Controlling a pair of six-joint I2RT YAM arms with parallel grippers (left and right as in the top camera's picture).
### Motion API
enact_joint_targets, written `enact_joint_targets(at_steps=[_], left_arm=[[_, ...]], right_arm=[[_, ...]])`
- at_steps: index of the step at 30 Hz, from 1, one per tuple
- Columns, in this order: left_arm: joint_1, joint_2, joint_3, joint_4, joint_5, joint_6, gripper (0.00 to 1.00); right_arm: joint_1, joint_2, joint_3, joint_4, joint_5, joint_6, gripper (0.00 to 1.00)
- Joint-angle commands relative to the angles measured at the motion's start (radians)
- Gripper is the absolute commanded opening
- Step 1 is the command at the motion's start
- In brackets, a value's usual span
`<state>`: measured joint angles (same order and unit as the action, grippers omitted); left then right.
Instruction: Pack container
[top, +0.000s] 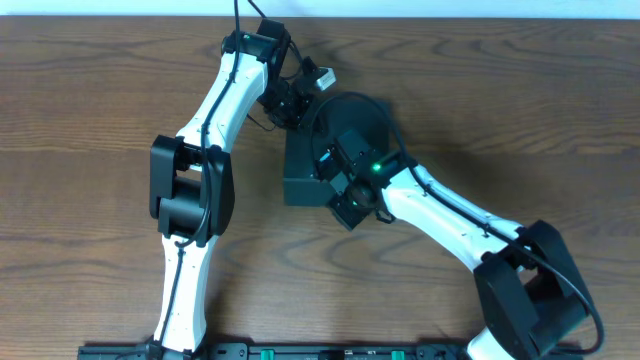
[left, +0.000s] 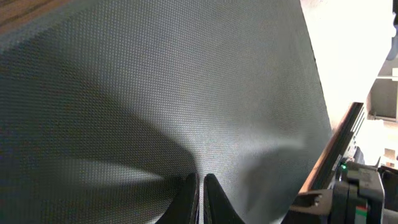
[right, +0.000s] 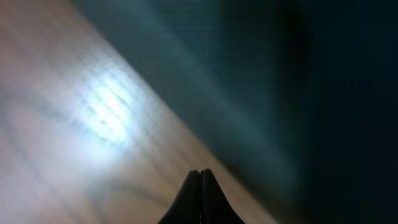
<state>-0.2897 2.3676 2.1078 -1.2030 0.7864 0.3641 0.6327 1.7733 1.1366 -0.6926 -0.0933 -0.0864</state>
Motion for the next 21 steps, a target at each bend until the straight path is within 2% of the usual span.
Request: enact_joint_targets(at_steps=[1,8,13,17,21], left_arm=[[-0.004,0.03,-0.011,-0.009,0.0,0.014,0.06],[-0.004,0.03,-0.011,-0.014,0.0,0.015,0.06],[-0.004,0.03,-0.011,-0.014,0.0,0.015,0.06],[-0.004,0.03,-0.011,-0.015,0.0,0.018,0.06],[-0.004,0.03,-0.011,-0.016,0.0,0.018,0.06]], right_arm=[[0.015,-0.004,-0.034,0.051,0.104,0.114,0.02],[0.026,-0.004,-0.142,0.225,0.186,0.209,0.02],[0.026,-0.004,-0.161,0.276,0.311,0.378,0.02],[0.027,-0.004,-0.161,0.328,0.323,0.481,0.02],[0.038,-0.004,-0.161,0.358,0.446,0.62,0.02]])
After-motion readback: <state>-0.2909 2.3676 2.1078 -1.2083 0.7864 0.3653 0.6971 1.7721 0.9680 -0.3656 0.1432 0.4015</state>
